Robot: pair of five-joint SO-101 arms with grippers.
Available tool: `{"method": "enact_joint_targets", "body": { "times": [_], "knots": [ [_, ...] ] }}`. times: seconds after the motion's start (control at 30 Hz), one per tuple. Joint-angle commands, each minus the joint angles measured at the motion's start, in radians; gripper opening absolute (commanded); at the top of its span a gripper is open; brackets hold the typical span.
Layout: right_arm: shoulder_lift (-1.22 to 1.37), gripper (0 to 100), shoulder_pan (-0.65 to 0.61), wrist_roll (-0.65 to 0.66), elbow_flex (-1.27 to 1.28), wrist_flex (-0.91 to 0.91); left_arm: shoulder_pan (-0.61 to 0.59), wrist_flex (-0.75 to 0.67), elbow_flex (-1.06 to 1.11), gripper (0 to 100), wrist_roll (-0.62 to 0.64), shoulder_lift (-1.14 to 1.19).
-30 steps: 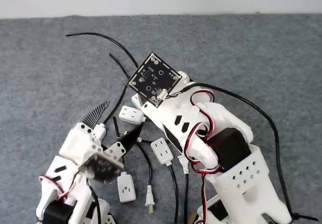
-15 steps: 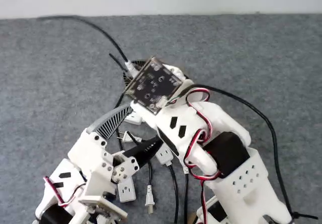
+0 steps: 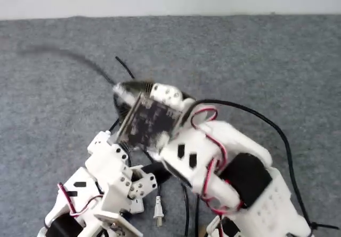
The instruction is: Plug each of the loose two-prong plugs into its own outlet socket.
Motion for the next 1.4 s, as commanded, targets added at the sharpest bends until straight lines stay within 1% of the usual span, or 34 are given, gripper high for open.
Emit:
{"method": "enact_joint_targets", "body": {
  "times": [0.0,0.13,0.3,0.53,0.7,1.07,1.2,1.3,1.37],
  "knots": [
    [-0.012,0.8,-0.012,0.023,-0.08,0.045,0.014,-0.034,-0.013,32,-0.025,0.012],
    [-0.013,0.8,-0.007,0.029,-0.078,0.102,0.012,-0.031,-0.007,32,-0.049,0.012],
    [-0.019,0.8,-0.007,0.031,-0.078,0.13,0.008,-0.029,-0.005,28,-0.051,0.012],
    [-0.022,0.8,0.039,0.029,-0.078,0.131,-0.12,-0.032,0.013,28,-0.044,0.012],
    [-0.024,0.8,0.044,0.029,-0.081,0.176,-0.153,-0.032,0.053,28,-0.044,0.012],
    [-0.024,0.8,0.051,0.026,-0.077,0.182,-0.157,-0.028,0.065,28,-0.044,0.012],
    [-0.018,0.8,0.107,0.025,-0.077,0.176,-0.157,-0.032,0.088,28,-0.044,0.012],
    [-0.01,0.8,0.183,0.021,-0.074,0.179,-0.157,-0.032,0.088,28,-0.044,0.012],
    [-0.01,0.9,0.231,-0.023,-0.041,0.17,-0.158,-0.034,0.099,28,-0.044,0.012]
  ]
}}
